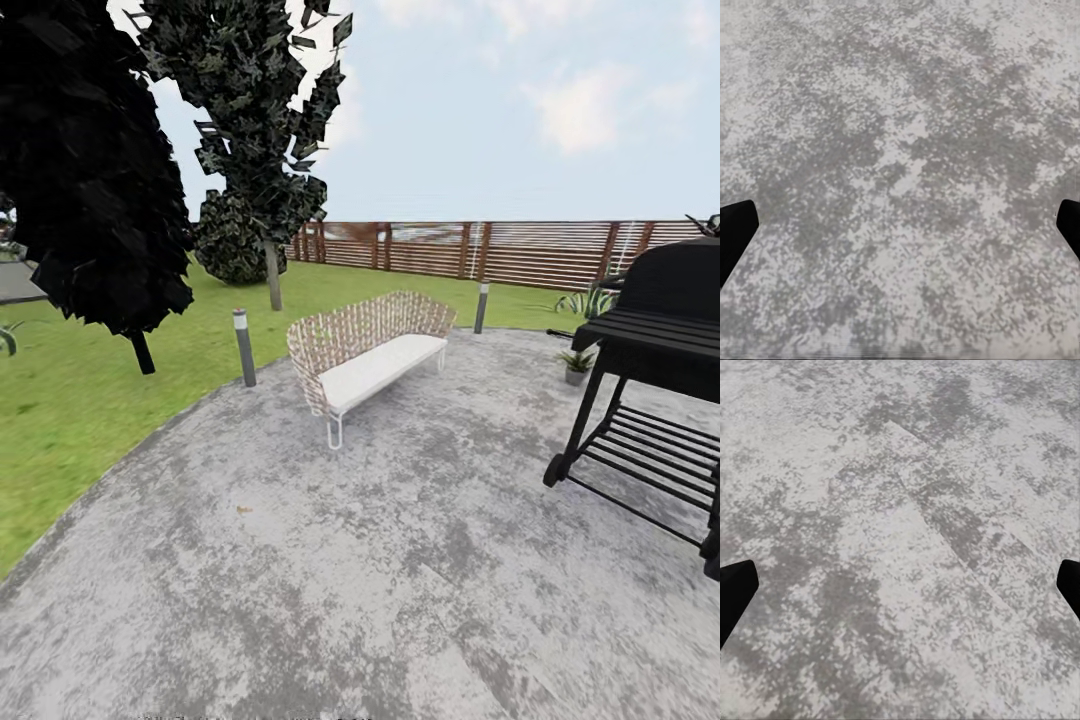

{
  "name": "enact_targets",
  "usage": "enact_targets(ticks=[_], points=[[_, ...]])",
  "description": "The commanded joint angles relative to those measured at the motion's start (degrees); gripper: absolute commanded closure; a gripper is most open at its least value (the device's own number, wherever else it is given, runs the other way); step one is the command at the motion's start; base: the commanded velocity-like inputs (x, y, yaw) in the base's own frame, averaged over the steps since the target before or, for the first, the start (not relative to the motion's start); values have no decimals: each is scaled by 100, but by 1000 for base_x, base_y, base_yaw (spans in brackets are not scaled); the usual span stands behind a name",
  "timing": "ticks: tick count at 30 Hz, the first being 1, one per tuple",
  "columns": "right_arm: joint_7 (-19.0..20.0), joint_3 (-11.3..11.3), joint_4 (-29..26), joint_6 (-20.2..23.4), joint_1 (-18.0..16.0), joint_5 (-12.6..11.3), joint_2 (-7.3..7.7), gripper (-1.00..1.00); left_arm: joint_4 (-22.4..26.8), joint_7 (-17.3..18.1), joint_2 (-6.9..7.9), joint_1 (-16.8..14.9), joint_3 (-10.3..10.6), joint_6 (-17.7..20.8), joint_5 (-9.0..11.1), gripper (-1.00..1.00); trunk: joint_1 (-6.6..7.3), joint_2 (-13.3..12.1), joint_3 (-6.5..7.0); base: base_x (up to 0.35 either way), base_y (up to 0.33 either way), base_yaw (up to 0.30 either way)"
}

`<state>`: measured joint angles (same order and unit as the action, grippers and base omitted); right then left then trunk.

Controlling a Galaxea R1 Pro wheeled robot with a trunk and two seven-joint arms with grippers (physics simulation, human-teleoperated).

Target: Pick up the pesticide atomizer in the garden and spray insectifuge to fully cover both potted plants in the garden.

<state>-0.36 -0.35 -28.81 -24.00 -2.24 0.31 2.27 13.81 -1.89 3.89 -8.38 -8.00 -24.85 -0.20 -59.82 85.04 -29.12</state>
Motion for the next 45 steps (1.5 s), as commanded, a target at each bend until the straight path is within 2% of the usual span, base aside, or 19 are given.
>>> enact_targets(ticks=[1, 6, 45], points=[[-5, -5, 0, -16, -3, 4, 4, -100, -8, -14, -1, -6, 0, -20, -4, -100, -22, 45, -29, 0, 0, 273], [-8, -8, -2, -17, -2, 4, 38, -100, -15, -8, -4, -6, 2, -18, -10, -100, -132, 245, -142, 0, 0, 272], [1, 0, 24, -17, -4, 4, 29, -100, -45, -5, -11, -6, 9, -11, -16, -100, -989, 1809, -1029, 0, 0, 271]])
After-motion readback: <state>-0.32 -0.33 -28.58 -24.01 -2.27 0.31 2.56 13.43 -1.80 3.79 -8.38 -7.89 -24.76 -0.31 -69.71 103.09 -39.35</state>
